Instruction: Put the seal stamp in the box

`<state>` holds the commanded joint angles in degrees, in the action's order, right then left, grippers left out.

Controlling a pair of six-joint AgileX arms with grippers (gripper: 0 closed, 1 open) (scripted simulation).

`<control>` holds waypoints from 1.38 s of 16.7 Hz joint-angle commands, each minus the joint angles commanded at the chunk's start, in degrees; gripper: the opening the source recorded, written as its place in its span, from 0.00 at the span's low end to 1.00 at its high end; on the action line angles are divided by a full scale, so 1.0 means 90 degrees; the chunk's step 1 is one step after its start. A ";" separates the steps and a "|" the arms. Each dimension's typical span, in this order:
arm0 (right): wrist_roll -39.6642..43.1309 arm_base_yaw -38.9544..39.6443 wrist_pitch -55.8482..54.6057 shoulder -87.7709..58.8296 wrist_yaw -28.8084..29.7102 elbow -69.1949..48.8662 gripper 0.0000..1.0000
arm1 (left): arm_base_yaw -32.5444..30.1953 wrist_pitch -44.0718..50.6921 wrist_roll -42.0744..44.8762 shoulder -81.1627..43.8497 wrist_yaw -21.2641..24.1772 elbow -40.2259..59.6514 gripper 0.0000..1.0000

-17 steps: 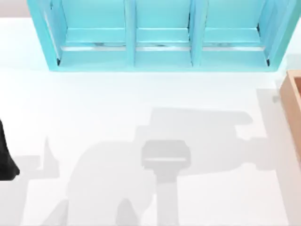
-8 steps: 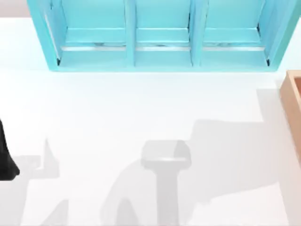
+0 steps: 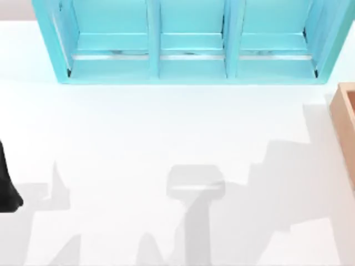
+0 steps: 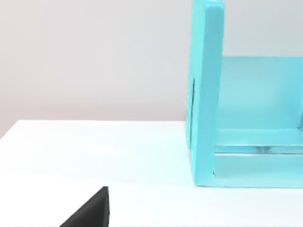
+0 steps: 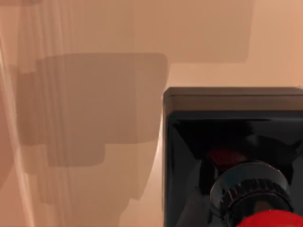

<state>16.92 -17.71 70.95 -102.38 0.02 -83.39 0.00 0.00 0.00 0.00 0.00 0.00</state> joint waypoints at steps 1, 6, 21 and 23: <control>0.0001 0.0001 -0.0135 0.0001 -0.0001 0.0135 0.00 | 0.0000 0.0000 0.0000 0.0000 0.0000 0.0000 1.00; 0.0001 0.0000 -0.0212 0.0000 -0.0002 0.0211 0.00 | 0.0000 0.0000 0.0000 0.0000 0.0000 0.0000 1.00; 0.0001 0.0000 -0.0212 0.0000 -0.0002 0.0211 1.00 | 0.0000 0.0000 0.0000 0.0000 0.0000 0.0000 1.00; 0.0001 0.0000 -0.0212 0.0000 -0.0002 0.0211 1.00 | 0.0000 0.0000 0.0000 0.0000 0.0000 0.0000 1.00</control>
<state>16.93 -17.70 69.04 -102.38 -0.01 -81.49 0.00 0.00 0.00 0.00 0.00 0.00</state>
